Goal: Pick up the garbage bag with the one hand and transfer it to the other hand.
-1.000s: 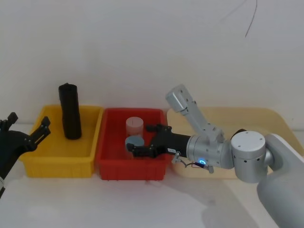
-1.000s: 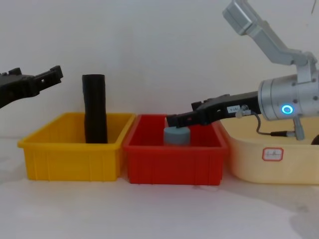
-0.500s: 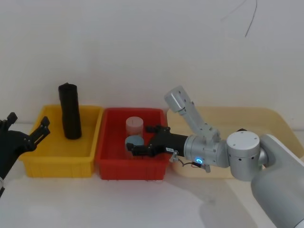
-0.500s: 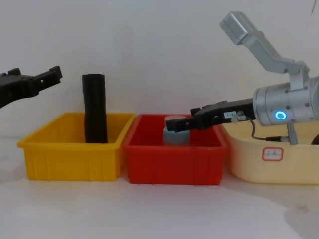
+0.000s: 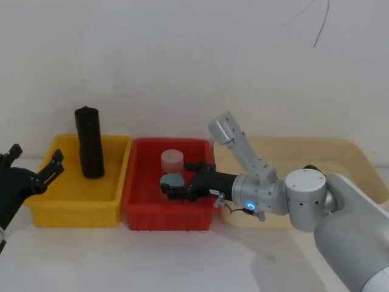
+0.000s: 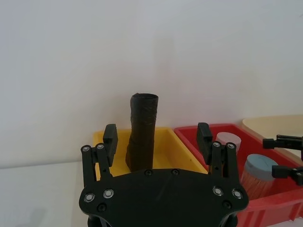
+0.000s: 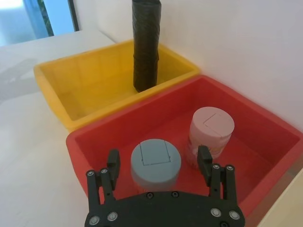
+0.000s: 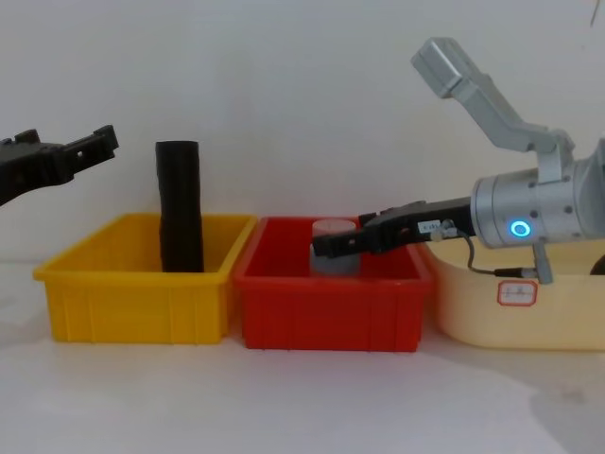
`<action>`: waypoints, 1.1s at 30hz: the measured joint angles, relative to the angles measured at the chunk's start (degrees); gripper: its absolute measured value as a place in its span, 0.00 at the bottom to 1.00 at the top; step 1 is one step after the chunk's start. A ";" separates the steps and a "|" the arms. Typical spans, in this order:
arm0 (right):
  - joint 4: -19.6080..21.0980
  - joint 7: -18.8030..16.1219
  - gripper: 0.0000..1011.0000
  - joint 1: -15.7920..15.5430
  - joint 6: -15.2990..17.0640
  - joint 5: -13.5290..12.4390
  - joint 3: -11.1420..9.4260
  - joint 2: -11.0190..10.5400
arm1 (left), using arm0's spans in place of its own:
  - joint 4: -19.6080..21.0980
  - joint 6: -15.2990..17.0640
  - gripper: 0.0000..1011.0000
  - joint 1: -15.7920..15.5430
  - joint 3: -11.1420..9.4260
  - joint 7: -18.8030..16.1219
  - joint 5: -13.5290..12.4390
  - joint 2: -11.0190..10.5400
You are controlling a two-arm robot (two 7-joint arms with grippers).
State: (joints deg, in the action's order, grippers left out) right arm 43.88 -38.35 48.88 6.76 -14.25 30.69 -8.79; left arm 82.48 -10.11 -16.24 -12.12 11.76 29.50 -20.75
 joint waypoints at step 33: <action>-7.48 1.38 0.86 2.76 -3.79 2.41 0.42 2.52 | -0.01 0.00 0.99 0.00 0.00 0.01 0.00 0.00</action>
State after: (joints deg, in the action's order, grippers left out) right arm 36.40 -36.97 51.64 2.97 -11.84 31.11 -6.28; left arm 82.47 -10.11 -16.25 -12.13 11.77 29.51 -20.75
